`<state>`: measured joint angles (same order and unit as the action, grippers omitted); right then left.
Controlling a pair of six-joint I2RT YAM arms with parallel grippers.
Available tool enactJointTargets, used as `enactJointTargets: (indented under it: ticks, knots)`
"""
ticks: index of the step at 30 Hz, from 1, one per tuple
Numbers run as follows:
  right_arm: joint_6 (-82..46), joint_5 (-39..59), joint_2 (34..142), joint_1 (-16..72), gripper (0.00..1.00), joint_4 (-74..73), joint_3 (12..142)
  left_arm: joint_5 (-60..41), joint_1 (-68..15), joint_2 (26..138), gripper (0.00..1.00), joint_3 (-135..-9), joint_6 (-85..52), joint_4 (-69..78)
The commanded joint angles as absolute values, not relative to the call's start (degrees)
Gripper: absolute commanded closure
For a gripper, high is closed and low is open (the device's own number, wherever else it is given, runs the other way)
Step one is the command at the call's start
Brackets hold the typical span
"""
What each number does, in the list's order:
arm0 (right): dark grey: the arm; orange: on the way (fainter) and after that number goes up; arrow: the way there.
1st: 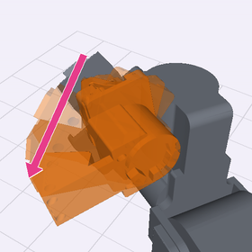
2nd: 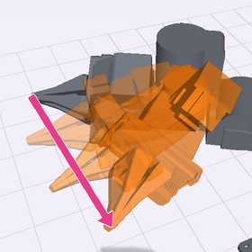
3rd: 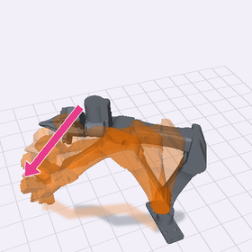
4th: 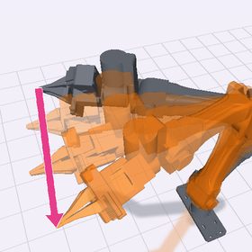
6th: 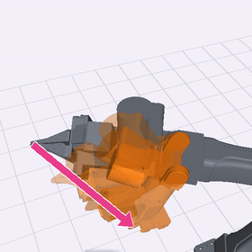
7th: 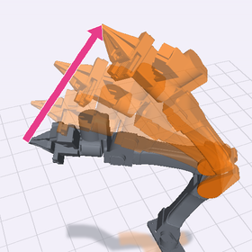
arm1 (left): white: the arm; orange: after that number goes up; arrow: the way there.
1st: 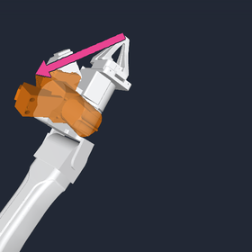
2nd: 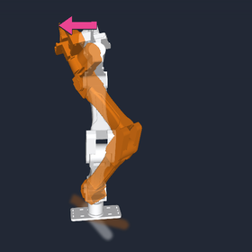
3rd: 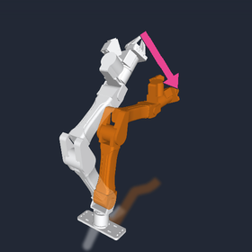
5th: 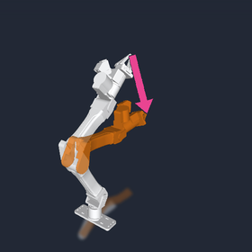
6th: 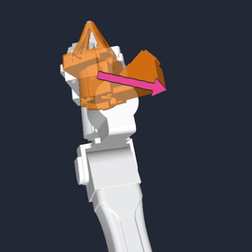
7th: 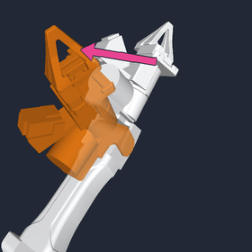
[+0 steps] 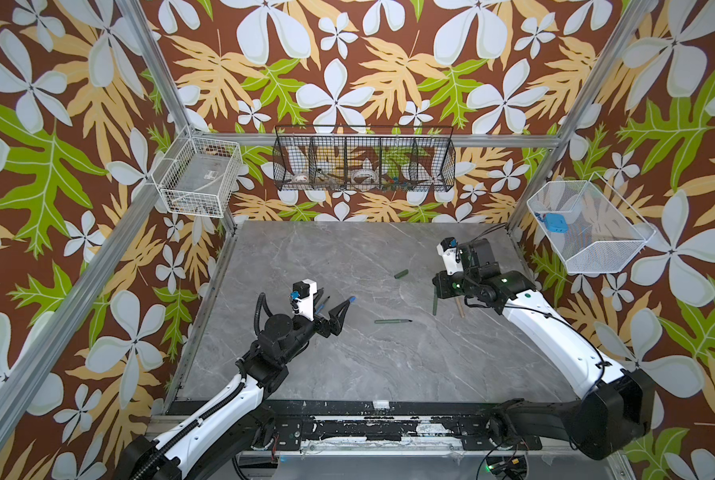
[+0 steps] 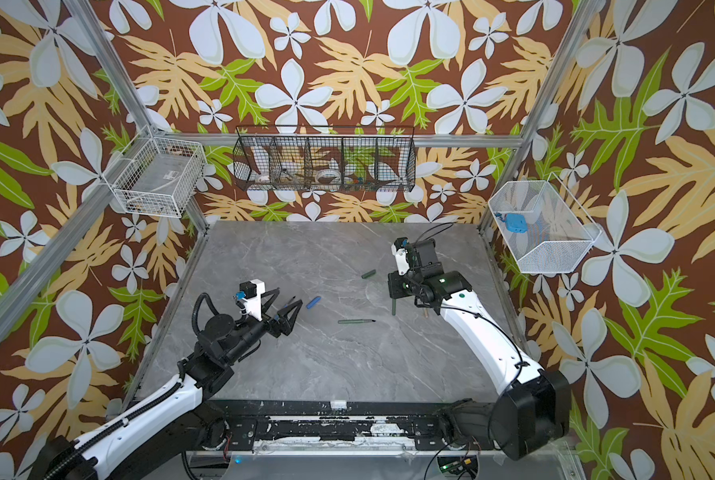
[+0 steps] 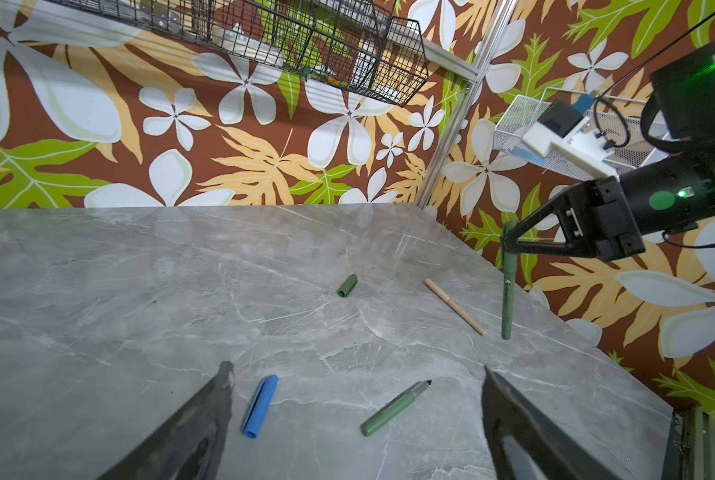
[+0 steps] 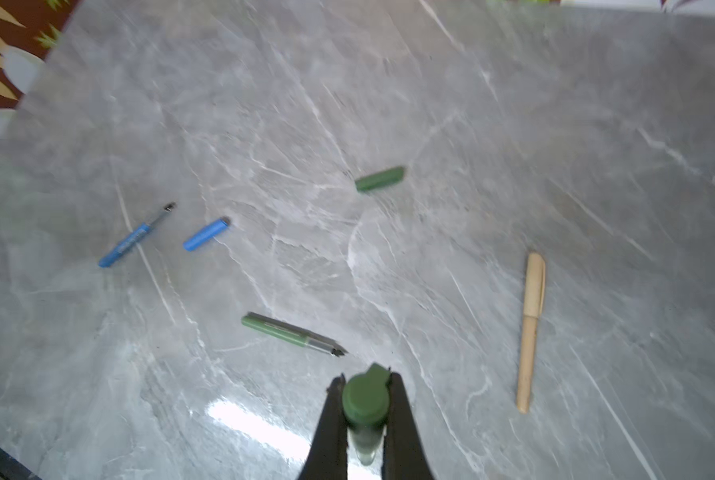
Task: Insert the pens into the pen caps
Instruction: 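Carry the capped green pen away and set it down with the right gripper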
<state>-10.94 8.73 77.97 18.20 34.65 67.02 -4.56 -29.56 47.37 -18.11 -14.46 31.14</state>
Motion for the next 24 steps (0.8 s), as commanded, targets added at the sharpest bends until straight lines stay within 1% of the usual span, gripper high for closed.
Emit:
enactJointTargets:
  ticks: [1,7,10,17,24]
  knots:
    - [-8.7,9.4,81.9,16.6,1.00,38.0,67.2,-3.1,-29.5,47.1,0.05,-17.6,-12.8,33.1]
    - [-5.5,8.0,91.5,14.8,1.00,41.4,72.3,-4.1,-29.5,47.9,0.05,-17.8,-12.7,32.8]
    - [-4.8,5.7,95.3,14.2,1.00,41.6,74.4,-4.5,-29.6,47.8,0.04,-17.2,-13.3,33.9]
    - [-2.2,10.7,106.3,10.9,1.00,43.2,80.1,-4.5,-29.5,48.0,0.02,-16.7,-13.2,34.6]
    - [-1.0,9.1,113.9,9.6,1.00,44.5,85.1,-4.8,-29.5,48.2,0.02,-16.7,-13.2,34.8]
